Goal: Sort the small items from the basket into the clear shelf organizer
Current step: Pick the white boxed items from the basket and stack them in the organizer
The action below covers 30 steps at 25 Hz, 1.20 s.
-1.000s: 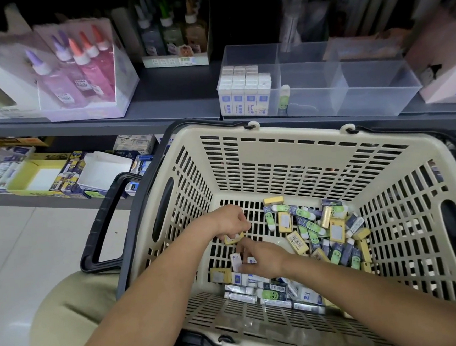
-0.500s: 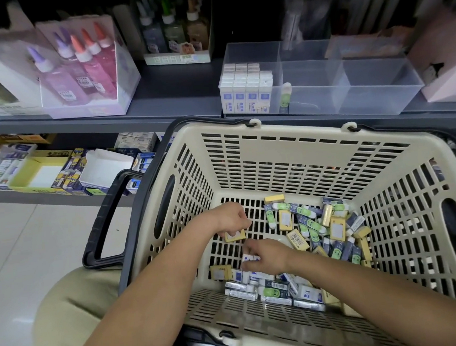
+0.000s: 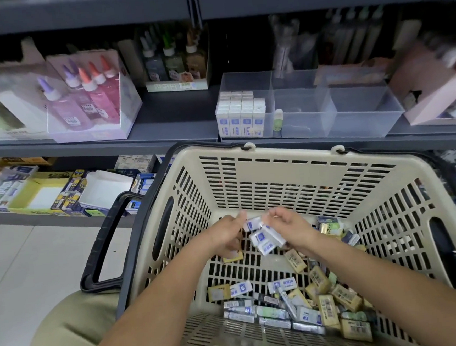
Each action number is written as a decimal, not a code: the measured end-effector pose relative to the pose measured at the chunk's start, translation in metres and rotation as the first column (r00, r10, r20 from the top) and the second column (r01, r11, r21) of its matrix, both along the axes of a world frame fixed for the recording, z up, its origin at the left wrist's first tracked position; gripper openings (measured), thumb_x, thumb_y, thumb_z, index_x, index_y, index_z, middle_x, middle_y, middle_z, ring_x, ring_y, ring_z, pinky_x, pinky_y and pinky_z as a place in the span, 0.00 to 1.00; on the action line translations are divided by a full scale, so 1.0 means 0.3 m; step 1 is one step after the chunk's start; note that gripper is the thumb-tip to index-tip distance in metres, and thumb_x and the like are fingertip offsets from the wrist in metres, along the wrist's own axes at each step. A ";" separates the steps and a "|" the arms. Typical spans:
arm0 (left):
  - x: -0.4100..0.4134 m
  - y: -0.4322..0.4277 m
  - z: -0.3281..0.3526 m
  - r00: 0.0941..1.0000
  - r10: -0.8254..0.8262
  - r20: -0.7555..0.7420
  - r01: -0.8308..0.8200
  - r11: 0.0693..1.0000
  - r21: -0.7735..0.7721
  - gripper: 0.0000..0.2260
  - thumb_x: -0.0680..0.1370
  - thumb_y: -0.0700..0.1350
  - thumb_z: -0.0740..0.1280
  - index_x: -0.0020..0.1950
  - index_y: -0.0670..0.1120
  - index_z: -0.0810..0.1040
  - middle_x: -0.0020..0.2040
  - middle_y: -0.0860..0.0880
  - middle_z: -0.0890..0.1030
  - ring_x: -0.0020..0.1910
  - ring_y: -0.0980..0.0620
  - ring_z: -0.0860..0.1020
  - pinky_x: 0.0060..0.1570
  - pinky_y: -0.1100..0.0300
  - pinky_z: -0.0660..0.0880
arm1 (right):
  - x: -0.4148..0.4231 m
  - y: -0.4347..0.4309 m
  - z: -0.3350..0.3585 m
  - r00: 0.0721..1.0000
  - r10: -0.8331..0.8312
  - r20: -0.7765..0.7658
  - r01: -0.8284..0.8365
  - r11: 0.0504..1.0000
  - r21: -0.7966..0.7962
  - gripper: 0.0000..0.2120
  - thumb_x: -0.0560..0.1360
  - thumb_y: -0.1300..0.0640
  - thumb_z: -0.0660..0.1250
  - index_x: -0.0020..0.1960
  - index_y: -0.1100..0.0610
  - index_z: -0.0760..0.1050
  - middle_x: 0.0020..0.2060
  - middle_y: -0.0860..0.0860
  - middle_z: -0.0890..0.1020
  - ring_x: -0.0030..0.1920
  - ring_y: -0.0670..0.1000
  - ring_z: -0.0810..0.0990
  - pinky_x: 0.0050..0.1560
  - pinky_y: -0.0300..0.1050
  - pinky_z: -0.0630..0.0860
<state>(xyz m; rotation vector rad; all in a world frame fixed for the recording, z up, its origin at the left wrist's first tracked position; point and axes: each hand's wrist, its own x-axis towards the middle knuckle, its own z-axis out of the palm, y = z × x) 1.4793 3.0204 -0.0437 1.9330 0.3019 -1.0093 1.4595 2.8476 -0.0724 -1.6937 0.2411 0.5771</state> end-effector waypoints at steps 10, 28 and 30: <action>-0.018 -0.086 0.052 0.735 0.505 -0.453 -0.671 0.439 -0.598 0.27 0.76 0.62 0.58 0.62 0.42 0.75 0.54 0.38 0.81 0.49 0.41 0.81 0.43 0.44 0.79 | 0.014 0.109 0.103 0.957 -0.211 0.196 0.184 0.971 0.150 0.10 0.76 0.56 0.65 0.53 0.60 0.71 0.43 0.54 0.81 0.41 0.52 0.80 0.42 0.47 0.78; 0.001 -0.080 0.100 0.764 0.609 -0.214 -0.562 0.464 -0.684 0.08 0.80 0.45 0.60 0.49 0.40 0.74 0.40 0.42 0.81 0.36 0.47 0.81 0.35 0.54 0.81 | 0.002 0.010 0.235 0.749 0.496 0.440 -0.047 0.702 -0.711 0.17 0.66 0.41 0.71 0.46 0.45 0.68 0.37 0.39 0.74 0.33 0.37 0.69 0.32 0.38 0.65; 0.005 -0.076 0.115 0.768 0.616 -0.173 -0.537 0.475 -0.697 0.08 0.80 0.44 0.60 0.49 0.40 0.74 0.40 0.42 0.80 0.35 0.48 0.82 0.35 0.56 0.80 | 0.004 -0.011 0.260 0.717 0.532 0.451 -0.045 0.680 -0.732 0.11 0.70 0.44 0.68 0.50 0.46 0.74 0.38 0.40 0.78 0.31 0.38 0.70 0.33 0.37 0.67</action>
